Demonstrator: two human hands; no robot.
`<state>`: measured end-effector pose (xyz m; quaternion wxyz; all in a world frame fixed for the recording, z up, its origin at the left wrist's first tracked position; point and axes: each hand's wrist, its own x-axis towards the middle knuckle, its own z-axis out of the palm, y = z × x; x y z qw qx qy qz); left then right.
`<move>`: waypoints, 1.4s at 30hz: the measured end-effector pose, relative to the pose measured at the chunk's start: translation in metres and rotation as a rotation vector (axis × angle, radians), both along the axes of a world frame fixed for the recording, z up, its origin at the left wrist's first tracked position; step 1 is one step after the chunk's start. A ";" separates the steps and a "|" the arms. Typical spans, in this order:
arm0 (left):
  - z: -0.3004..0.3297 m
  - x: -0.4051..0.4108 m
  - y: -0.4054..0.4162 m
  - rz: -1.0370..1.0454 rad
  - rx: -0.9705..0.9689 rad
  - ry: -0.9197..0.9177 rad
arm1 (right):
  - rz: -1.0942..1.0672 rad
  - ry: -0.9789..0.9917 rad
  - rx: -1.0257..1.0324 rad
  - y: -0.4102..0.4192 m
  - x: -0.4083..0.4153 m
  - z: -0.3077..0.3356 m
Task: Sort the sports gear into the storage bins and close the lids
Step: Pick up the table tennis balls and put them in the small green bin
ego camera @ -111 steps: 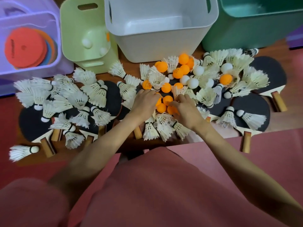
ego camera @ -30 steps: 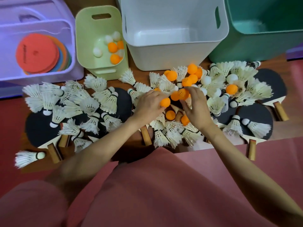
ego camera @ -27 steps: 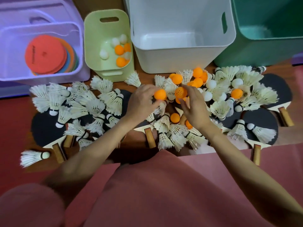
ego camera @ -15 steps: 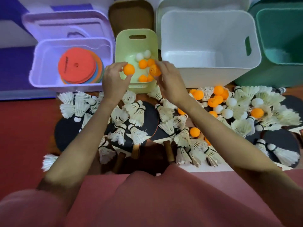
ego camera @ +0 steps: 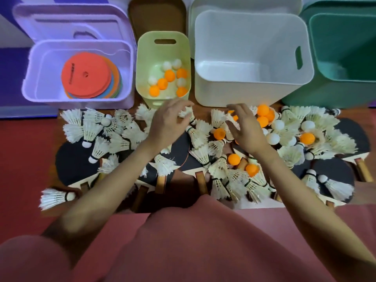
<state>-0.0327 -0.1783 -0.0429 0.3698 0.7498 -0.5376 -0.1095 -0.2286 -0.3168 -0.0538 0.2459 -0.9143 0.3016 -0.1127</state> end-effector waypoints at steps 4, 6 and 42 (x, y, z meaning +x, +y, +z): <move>-0.014 -0.054 -0.006 -0.274 0.172 0.004 | -0.095 0.123 0.060 0.002 -0.064 -0.017; -0.024 -0.078 -0.011 -0.358 0.256 0.011 | -0.113 0.182 0.078 0.005 -0.086 -0.024; -0.046 -0.112 -0.028 -0.261 0.170 0.161 | -0.397 0.393 0.062 0.032 -0.101 -0.023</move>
